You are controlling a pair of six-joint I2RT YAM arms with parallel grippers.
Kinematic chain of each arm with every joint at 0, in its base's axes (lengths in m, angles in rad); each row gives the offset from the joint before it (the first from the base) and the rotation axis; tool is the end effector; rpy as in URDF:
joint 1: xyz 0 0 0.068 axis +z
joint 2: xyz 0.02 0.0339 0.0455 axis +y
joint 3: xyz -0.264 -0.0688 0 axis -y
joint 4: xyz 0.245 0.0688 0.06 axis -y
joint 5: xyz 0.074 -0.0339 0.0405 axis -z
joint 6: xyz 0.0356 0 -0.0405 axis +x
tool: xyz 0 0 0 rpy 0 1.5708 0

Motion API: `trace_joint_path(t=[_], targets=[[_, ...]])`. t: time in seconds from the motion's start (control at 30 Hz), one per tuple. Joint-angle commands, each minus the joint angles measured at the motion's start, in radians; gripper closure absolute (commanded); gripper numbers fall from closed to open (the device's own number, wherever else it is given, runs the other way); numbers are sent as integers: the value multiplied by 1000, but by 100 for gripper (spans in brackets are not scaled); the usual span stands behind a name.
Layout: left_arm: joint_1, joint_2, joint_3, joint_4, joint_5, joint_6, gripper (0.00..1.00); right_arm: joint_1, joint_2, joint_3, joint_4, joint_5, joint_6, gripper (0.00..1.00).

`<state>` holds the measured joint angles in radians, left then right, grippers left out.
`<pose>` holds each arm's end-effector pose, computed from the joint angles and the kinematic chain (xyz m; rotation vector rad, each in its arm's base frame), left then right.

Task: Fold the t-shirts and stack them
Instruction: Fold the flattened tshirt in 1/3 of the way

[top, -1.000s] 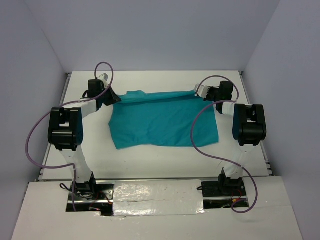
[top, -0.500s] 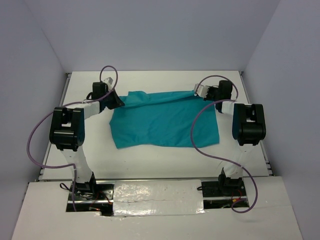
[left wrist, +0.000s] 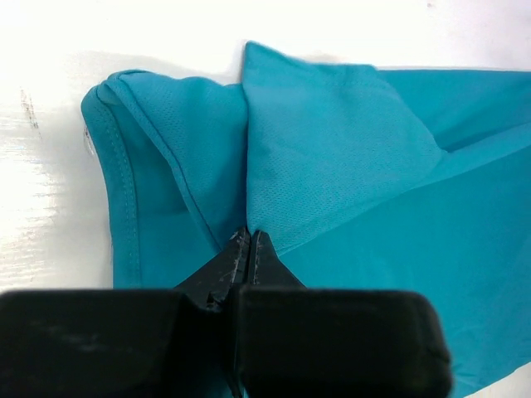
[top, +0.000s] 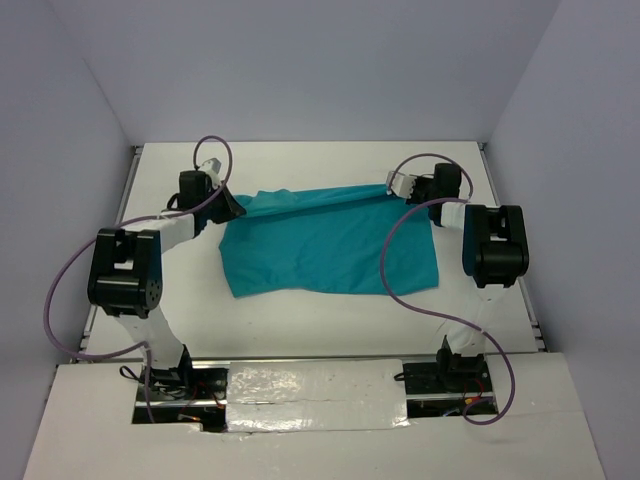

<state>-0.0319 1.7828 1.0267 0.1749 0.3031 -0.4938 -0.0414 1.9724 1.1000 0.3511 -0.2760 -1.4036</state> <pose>0.3847 -0.0229 0.1879 -0.3244 2.1651 -0.6277 0.4206 -0.0077 0.1535 -1.4663 1.5387 -0.5903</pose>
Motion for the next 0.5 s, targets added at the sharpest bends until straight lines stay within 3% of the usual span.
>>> trace_joint_path(t=[0.0, 0.27, 0.4, 0.47], targets=[[-2, -57, -24, 86, -12, 21, 100, 8, 6, 46, 12, 23, -5, 100], [-2, 19, 47, -18, -6, 31, 100, 6, 5, 51, -8, 23, -14, 100], [-2, 44, 79, -60, -9, 35, 99, 6, 3, 60, -37, 21, -17, 95], [-2, 52, 91, -80, -12, 35, 93, 6, 0, 66, -46, 21, -15, 90]])
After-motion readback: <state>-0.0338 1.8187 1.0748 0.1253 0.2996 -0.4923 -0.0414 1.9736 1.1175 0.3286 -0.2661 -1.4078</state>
